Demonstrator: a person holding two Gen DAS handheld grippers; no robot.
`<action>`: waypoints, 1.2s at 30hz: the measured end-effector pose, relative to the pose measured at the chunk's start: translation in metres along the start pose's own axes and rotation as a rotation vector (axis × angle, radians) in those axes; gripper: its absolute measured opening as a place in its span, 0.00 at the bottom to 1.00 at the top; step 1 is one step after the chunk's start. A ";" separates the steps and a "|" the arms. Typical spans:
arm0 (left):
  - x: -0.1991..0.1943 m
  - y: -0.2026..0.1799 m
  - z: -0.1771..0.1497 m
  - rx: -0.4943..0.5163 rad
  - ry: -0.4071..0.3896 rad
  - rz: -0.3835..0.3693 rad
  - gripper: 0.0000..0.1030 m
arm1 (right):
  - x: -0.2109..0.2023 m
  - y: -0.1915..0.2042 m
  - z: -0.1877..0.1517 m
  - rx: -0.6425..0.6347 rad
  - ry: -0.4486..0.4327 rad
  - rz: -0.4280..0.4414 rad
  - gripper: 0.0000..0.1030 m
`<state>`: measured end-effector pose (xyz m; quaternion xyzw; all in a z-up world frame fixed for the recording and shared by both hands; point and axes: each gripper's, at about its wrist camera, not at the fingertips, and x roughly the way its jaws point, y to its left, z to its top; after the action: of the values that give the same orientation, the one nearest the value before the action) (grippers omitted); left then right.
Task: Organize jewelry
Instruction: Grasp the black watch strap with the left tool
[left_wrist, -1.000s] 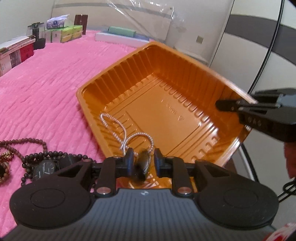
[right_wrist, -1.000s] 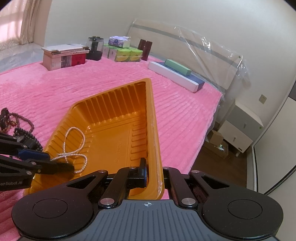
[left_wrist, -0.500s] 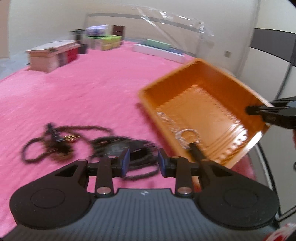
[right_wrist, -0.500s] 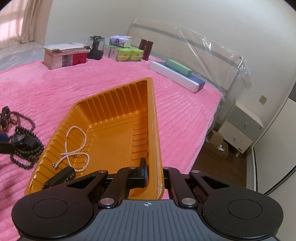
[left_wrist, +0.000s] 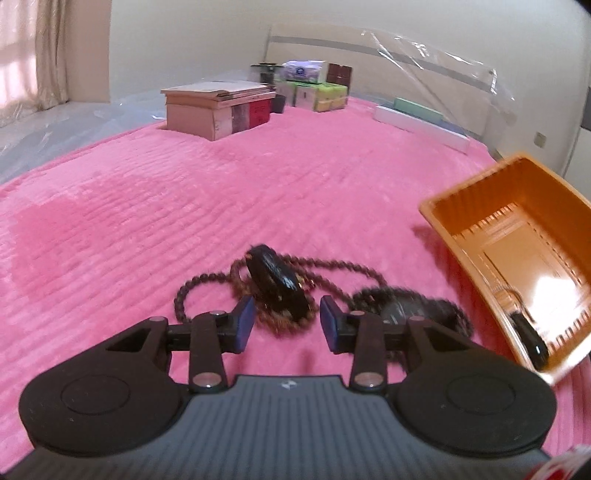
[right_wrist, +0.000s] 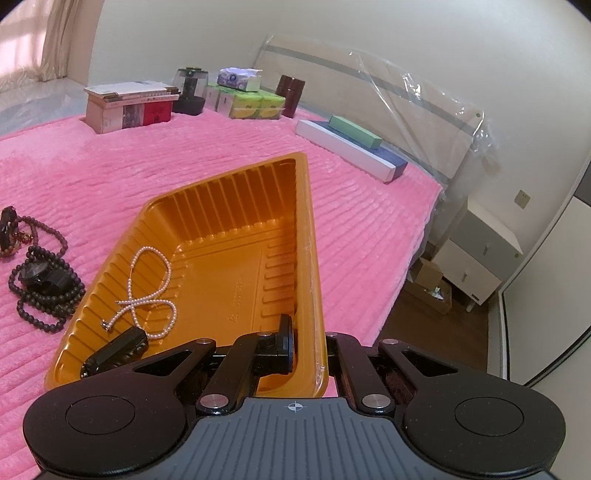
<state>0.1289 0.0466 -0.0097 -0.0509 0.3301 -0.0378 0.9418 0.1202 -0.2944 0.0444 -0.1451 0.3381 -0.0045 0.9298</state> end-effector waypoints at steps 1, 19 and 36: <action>0.004 0.000 0.002 -0.011 -0.002 -0.001 0.34 | 0.000 0.000 0.000 0.000 0.000 0.000 0.04; 0.026 0.006 0.014 0.023 0.046 -0.054 0.12 | 0.002 0.000 0.003 -0.005 -0.001 -0.002 0.04; -0.033 0.029 0.026 0.013 0.047 -0.216 0.11 | -0.002 0.002 0.003 -0.001 -0.014 0.001 0.04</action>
<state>0.1205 0.0804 0.0272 -0.0792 0.3445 -0.1423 0.9245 0.1197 -0.2913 0.0472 -0.1453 0.3315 -0.0027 0.9322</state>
